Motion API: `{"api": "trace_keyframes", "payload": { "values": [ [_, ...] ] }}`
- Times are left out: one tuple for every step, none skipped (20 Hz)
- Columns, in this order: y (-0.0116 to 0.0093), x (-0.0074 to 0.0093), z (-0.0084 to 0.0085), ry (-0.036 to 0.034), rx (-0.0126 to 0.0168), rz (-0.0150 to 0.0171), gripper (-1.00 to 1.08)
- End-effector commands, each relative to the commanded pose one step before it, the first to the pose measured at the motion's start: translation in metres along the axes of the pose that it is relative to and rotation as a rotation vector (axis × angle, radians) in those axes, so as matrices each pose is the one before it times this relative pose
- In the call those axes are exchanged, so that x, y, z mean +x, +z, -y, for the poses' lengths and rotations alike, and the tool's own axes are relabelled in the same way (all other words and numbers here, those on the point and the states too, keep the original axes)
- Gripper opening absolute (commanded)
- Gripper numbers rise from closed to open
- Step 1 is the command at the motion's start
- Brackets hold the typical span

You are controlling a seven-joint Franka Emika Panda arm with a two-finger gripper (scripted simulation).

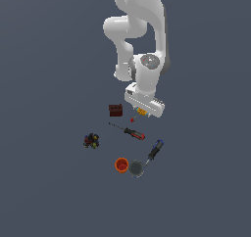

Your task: Pick up a designated object from a clutter of objects.

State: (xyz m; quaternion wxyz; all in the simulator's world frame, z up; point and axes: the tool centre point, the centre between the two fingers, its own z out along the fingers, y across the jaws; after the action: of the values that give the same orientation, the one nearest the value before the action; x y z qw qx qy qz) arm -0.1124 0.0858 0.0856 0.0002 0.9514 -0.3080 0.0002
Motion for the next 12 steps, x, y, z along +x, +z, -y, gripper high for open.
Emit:
{"api": "trace_keyframes", "payload": {
  "values": [
    [-0.01997,-0.0029,0.006,-0.00013,0.00058,-0.00066,-1.0],
    [-0.00867,-0.00128,0.00263,0.0,0.0,0.0,-1.0],
    [-0.00878,-0.0013,0.00268,0.0,0.0,0.0,-1.0],
    [-0.00875,-0.00129,0.00268,0.0,0.0,0.0,-1.0],
    [-0.00856,-0.00134,0.0028,-0.0004,-0.00002,0.00056,-1.0],
    [-0.00871,-0.00127,0.00268,0.0,0.0,0.0,-1.0],
    [-0.00871,-0.00126,0.00268,0.0,0.0,0.0,-1.0],
    [-0.00872,-0.00125,0.00269,0.0,0.0,0.0,-1.0],
    [-0.00873,-0.00125,0.0027,0.0,0.0,0.0,-1.0],
    [-0.00875,-0.00124,0.00271,0.0,0.0,0.0,-1.0],
    [-0.00878,-0.00123,0.00272,0.0,0.0,0.0,-1.0],
    [-0.00881,-0.00122,0.00274,0.0,0.0,0.0,-1.0]
  ]
}}
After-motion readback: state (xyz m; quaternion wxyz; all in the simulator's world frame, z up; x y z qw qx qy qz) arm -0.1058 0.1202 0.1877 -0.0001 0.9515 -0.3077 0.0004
